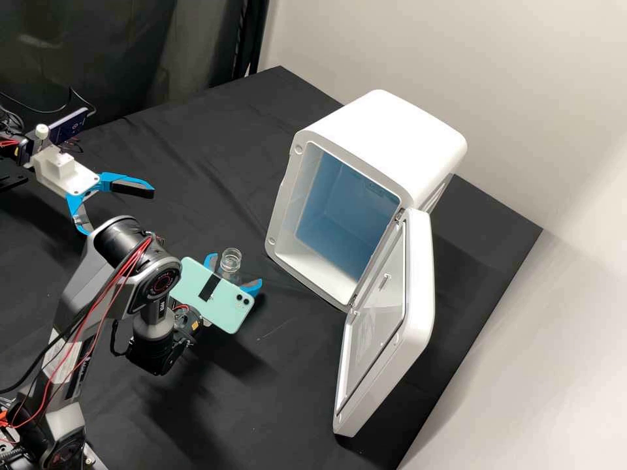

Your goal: Place the flask in the incubator

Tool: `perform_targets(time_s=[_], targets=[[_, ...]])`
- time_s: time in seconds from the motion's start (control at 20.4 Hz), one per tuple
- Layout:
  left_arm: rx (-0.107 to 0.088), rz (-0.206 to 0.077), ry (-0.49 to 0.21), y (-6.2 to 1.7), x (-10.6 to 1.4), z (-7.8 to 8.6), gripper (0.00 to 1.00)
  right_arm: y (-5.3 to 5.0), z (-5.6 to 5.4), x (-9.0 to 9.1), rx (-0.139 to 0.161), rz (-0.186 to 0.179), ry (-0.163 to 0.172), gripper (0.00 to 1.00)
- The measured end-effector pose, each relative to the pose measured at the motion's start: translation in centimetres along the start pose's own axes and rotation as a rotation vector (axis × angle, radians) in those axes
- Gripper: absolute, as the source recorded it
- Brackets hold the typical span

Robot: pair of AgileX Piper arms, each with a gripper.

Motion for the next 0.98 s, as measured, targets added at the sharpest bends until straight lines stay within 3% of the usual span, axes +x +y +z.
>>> perform_targets(time_s=[0.69, 0.84, 0.98], targets=[[0.001, -0.002, -0.010, -0.04, 0.1, 0.2, 1.00, 0.0, -0.1, -0.3, 0.001, -0.001, -0.001, 0.00], [0.001, -0.002, -0.010, -0.04, 0.1, 0.2, 1.00, 0.1, -0.4, -0.9, -0.007, -0.011, -0.016, 0.00], [0.001, -0.002, -0.011, -0.05, 0.1, 0.2, 1.00, 0.8, -1.0, -2.0, -0.024, 0.016, -0.020, 0.00]])
